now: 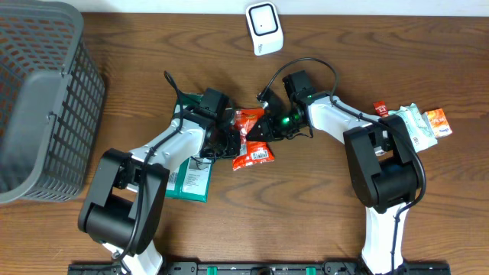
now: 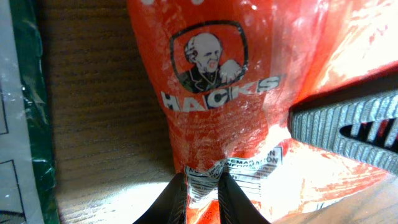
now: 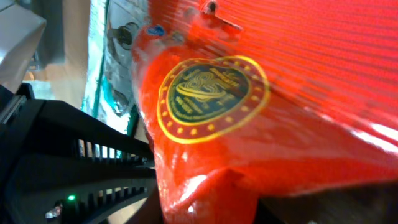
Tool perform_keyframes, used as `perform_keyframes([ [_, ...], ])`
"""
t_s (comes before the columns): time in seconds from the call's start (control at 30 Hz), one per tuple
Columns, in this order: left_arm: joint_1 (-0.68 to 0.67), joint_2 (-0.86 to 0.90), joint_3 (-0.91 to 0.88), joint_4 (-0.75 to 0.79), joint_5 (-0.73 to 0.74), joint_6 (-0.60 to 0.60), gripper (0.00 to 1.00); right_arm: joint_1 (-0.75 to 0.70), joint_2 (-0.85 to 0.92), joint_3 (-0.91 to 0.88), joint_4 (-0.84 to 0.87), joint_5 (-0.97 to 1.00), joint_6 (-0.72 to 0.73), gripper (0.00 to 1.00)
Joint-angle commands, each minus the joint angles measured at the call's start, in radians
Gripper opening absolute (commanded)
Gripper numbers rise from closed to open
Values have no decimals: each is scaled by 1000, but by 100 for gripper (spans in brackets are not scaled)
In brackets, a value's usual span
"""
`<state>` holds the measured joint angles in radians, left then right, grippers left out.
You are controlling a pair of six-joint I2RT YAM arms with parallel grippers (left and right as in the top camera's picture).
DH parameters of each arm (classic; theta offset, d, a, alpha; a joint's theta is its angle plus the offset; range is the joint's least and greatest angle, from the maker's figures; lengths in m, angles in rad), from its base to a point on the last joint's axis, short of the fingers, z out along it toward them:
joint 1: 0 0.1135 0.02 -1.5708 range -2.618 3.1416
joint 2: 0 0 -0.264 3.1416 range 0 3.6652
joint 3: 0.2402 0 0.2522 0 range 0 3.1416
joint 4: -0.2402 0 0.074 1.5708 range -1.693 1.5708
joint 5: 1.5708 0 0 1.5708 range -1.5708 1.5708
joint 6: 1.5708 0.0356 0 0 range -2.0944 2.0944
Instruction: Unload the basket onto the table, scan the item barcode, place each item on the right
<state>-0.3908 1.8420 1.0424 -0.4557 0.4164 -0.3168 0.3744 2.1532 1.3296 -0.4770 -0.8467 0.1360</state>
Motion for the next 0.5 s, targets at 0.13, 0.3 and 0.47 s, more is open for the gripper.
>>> perform_keyframes([
  [0.13,14,-169,27,-10,-26,6,29,-3,2,-4,-7,7,-56,9],
  [0.3,79,-343,27,-122,-193,-21,32,-2,-98,-4,-48,59,-56,8],
  [0.47,173,-387,26,-294,-465,-74,31,0,-198,-4,-136,231,-55,1],
])
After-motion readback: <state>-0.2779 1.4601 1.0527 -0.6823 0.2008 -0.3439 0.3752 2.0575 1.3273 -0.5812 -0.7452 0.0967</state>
